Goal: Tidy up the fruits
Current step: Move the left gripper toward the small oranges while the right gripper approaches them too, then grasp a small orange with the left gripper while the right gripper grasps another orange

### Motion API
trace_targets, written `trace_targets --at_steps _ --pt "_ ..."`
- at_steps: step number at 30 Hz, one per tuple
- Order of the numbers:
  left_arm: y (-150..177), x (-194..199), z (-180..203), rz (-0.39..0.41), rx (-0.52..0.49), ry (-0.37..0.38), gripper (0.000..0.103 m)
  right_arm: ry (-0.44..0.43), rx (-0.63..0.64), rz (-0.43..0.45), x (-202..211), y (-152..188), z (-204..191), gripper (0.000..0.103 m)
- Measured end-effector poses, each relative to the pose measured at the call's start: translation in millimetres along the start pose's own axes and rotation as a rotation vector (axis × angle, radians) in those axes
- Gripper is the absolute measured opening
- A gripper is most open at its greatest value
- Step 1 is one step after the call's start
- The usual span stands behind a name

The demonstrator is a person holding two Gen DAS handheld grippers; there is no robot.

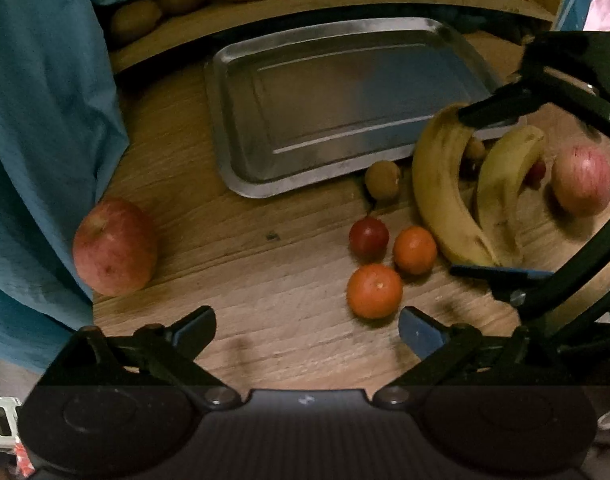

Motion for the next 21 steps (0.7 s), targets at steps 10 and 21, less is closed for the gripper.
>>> trace_targets --at_steps 10,21 --pt "-5.6 -4.6 -1.3 0.003 0.105 0.058 0.081 -0.168 0.121 -0.012 -12.1 -3.6 -9.7 0.061" --pt "-7.3 -10.0 5.4 0.002 0.138 0.141 0.053 -0.231 0.124 -0.029 -17.9 -3.1 -16.7 0.045"
Point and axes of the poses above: each gripper's, at about its wrist camera, not at the fingertips, and x roughly against the way its jaws point, z to its right, y to its underside, the point moved 7 cm from there along -x, roughly the way its jaws point, and after that the axes turned 10 degrees about z, right-handed, at the moved point
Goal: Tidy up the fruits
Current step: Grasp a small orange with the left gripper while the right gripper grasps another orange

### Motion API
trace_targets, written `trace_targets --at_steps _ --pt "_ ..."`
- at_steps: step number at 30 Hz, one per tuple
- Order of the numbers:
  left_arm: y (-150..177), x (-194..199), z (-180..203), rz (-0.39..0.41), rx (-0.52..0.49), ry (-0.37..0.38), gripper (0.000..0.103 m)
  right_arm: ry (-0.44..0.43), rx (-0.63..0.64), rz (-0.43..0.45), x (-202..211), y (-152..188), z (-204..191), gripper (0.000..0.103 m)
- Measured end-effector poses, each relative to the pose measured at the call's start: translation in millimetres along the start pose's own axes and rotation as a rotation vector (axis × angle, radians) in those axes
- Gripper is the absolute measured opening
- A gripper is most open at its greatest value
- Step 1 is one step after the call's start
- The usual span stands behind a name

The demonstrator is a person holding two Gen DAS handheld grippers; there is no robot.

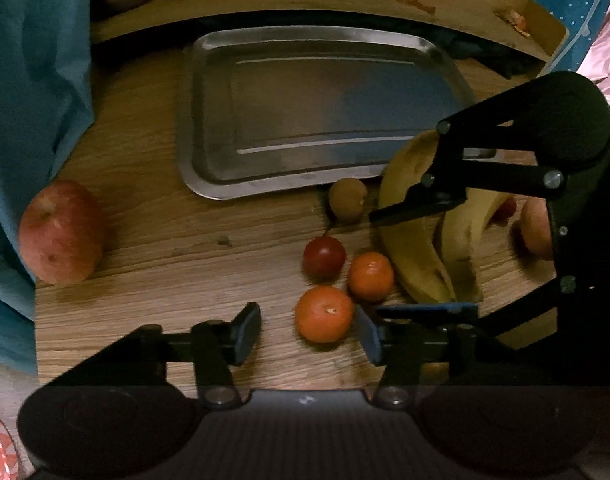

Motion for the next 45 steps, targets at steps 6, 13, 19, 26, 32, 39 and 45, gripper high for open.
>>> trace_targets --at_steps 6,13,19,26,32,39,45 --pt "2.5 -0.4 2.5 -0.006 0.013 0.03 0.045 -0.004 -0.022 -0.024 -7.9 0.2 0.5 0.041" --pt "3.3 0.5 -0.1 -0.004 0.022 0.043 0.036 -0.001 -0.042 -0.04 -14.3 -0.4 0.8 0.037" --pt "2.8 3.0 -4.8 -0.001 0.034 0.032 0.035 -0.003 -0.054 -0.051 -19.2 -0.7 0.1 0.032" --pt "1.4 6.6 -13.1 0.002 0.056 0.013 0.035 -0.001 -0.083 -0.039 -18.5 -1.3 -2.0 0.031" --pt "2.0 8.2 -17.5 0.003 0.066 -0.008 0.035 0.03 -0.125 -0.001 -11.9 -5.9 1.1 0.031" --pt "-4.5 11.7 -22.2 0.02 0.075 -0.037 0.035 0.08 -0.155 0.053 1.0 -12.4 8.2 0.031" --pt "-19.5 16.3 -25.9 0.055 0.069 -0.059 0.035 0.143 -0.175 0.094 12.5 -16.1 22.1 0.031"
Point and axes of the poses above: each gripper's, at about its wrist camera, not at the fingertips, and x roughly against the way its jaws point, z to its right, y to its underside, the point moved 7 cm from there along -x, roughly the way its jaws point, and after that the axes turned 10 degrees about z, right-handed, at the moved point
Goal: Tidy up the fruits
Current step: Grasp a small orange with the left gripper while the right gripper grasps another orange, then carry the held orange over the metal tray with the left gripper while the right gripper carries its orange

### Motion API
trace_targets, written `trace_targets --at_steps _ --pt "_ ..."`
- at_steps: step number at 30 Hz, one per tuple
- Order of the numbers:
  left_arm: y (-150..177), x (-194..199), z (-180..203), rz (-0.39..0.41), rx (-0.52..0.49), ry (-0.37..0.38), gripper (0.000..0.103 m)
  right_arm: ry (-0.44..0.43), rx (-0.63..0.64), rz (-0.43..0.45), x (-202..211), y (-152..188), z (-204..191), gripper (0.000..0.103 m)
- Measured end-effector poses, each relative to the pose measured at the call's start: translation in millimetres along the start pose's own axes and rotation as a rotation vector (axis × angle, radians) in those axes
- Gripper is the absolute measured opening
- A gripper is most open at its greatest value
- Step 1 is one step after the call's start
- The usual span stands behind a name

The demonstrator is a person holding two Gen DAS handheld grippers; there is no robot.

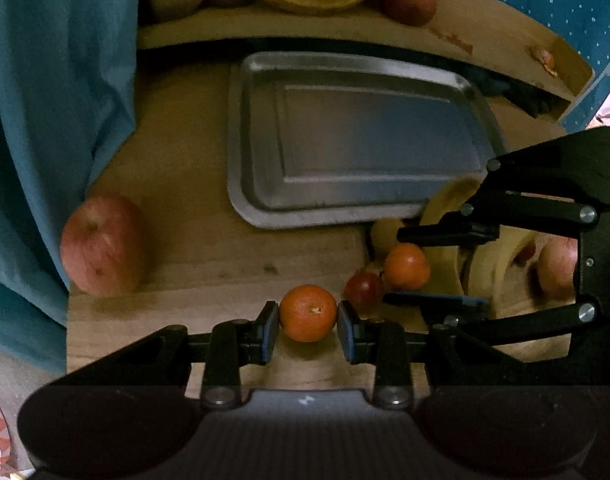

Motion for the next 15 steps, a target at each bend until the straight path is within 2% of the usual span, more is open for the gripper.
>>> trace_targets --at_steps 15 --pt "-63.8 -15.2 1.8 0.093 -0.049 -0.003 0.035 0.186 -0.103 0.047 6.1 1.1 57.1 0.031"
Point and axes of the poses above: each gripper's, at about its wrist camera, not at the fingertips, and x roughly against the way its jaws point, z to its right, y to its underside, the point moved 7 cm from there along -x, roughly the way its jaws point, and after that the axes turned 10 degrees about z, right-handed, at the moved point
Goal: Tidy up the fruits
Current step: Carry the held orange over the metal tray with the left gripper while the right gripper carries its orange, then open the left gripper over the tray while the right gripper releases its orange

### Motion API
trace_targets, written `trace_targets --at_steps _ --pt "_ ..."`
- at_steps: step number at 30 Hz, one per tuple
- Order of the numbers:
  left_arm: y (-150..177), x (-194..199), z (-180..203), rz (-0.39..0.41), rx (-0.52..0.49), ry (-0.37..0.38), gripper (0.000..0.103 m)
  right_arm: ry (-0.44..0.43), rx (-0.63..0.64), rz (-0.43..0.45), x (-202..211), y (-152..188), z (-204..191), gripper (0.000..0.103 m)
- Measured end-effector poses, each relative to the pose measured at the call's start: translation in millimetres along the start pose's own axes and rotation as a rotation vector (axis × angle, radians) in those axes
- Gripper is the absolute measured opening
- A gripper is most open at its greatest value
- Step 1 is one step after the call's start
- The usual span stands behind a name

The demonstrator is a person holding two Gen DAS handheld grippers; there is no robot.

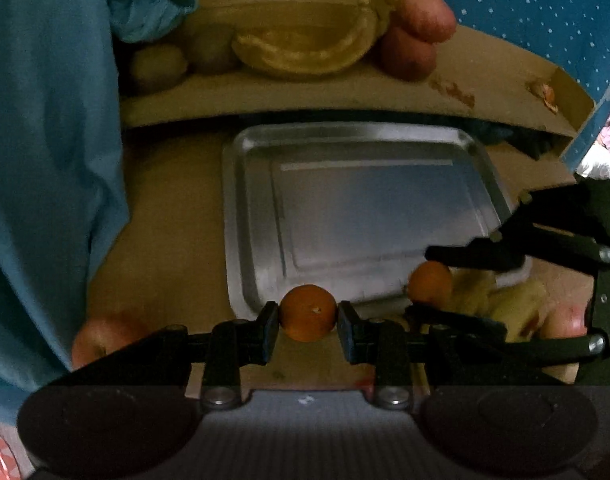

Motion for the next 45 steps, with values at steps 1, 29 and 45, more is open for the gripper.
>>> trace_targets --at_steps 1,29,45 --pt "-5.1 -3.0 -0.4 0.006 -0.001 -0.001 0.035 0.02 -0.015 -0.001 -1.7 1.0 4.5 0.031" --pt "-61.1 -90.3 14.1 -0.069 -0.047 0.113 0.035 0.23 -0.288 -0.137 -55.8 39.3 83.8 0.031" --pt "-52.2 -93.5 21.2 -0.093 -0.035 0.095 0.036 0.216 -0.305 -0.154 -61.0 46.6 79.6 0.033"
Point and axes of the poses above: each gripper's, at about its wrist camera, not at the fingertips, and x roughly against the way its jaws point, z to its right, y to its underside, the point moved 7 cm from there along -x, roughly the way its jaws point, and after that the axes turned 10 degrees about z, right-handed, at the moved point
